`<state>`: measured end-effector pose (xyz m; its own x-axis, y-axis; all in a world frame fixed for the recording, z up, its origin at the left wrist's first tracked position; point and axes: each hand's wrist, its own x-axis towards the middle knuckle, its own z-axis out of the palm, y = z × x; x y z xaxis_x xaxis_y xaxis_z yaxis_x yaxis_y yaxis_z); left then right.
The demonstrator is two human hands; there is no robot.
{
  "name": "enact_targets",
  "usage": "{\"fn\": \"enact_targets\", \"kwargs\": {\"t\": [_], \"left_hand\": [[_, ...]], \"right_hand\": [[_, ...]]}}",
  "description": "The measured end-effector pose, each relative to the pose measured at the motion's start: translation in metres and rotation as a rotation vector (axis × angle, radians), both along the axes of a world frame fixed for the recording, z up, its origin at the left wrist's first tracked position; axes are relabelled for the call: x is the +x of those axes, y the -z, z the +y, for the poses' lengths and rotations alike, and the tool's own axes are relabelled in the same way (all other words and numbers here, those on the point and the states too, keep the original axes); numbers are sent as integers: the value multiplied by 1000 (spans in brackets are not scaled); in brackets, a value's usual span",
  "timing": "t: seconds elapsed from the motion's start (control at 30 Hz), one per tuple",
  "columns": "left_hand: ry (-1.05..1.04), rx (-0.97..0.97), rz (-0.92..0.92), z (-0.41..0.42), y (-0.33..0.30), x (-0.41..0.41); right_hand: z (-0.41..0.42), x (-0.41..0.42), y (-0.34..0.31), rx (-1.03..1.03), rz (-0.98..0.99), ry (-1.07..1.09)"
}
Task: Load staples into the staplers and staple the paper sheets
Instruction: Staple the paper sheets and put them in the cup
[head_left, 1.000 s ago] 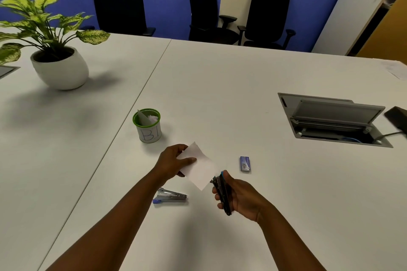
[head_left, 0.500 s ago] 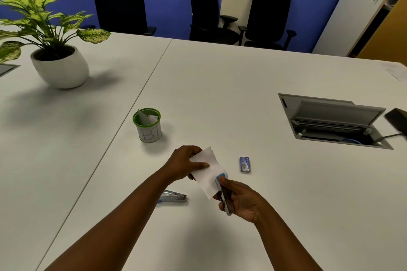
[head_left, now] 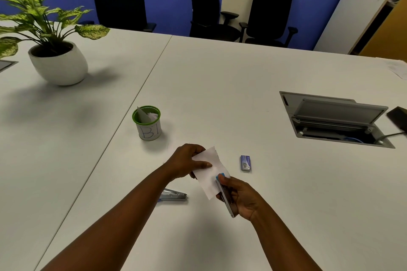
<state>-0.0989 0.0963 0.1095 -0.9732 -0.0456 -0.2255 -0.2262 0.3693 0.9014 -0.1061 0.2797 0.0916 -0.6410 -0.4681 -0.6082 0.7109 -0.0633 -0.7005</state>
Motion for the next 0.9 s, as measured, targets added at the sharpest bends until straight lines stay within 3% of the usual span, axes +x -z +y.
{"fn": "enact_targets", "kwargs": {"t": [0.2, 0.47, 0.6, 0.8, 0.9], "left_hand": [[-23, 11, 17, 0, 2, 0], [-69, 9, 12, -8, 3, 0], [-159, 81, -22, -17, 6, 2], [-260, 243, -49, -26, 11, 6], [-294, 304, -59, -27, 12, 6]], "right_hand": [[-8, 0, 5, 57, 86, 40], [1, -3, 6, -18, 34, -25], [13, -13, 17, 6, 94, 94], [29, -19, 51, 719, 676, -175], [33, -16, 66, 846, 866, -346]]}}
